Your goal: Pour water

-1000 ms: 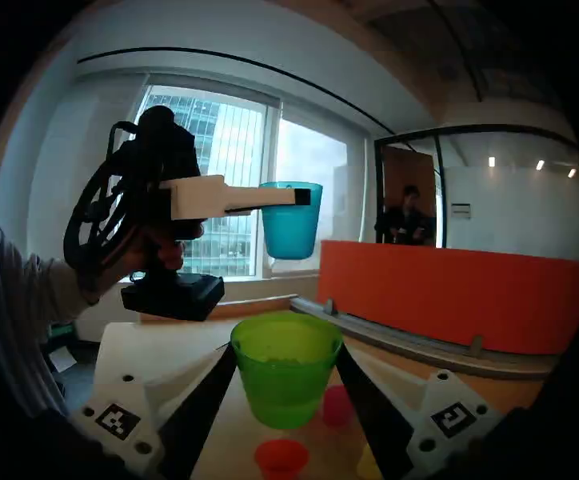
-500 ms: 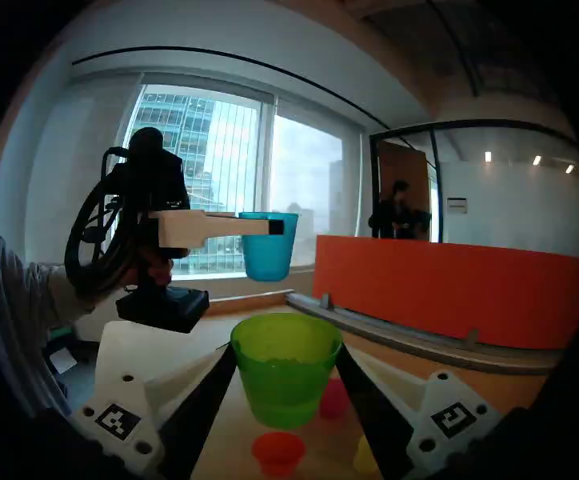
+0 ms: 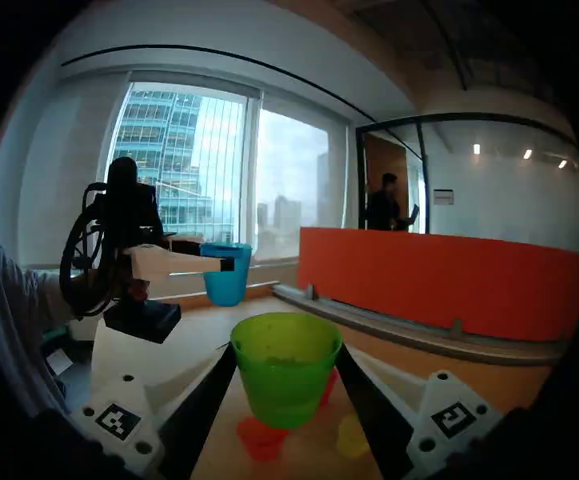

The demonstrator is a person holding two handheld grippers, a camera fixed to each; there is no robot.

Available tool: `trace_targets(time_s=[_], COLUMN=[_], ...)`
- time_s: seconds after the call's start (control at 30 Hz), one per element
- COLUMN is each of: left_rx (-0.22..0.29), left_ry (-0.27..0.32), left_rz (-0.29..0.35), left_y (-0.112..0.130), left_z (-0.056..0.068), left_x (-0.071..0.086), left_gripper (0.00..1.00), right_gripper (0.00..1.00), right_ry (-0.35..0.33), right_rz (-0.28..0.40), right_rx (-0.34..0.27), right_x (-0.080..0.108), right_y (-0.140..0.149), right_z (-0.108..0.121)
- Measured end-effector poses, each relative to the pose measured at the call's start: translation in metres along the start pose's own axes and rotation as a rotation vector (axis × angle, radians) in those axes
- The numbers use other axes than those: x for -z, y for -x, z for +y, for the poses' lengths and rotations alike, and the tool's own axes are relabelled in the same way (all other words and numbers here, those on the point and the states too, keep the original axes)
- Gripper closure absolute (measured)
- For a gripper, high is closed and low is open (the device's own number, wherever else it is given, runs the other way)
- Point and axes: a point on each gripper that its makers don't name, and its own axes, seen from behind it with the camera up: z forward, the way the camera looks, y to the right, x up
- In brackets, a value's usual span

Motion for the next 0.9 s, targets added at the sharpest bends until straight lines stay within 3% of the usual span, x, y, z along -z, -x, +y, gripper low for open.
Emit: trace_targets(time_s=[0.3,0.9], left_rx=[0.001,-0.083], left_ry=[0.023,0.089], left_rz=[-0.04,-0.262], left_y=[0.026,0.104], left_z=[0.01,0.027], left_x=[0.007,0.012], left_gripper=[0.11,0.11], right_gripper=[0.1,0.09], right_ry=[0.023,0.002], right_rz=[-0.005,-0.135], right_rx=[0.002,-0.021], right_x=[0.015,0.027], right_y=[-0.004,0.035], right_z=[0.012,0.023])
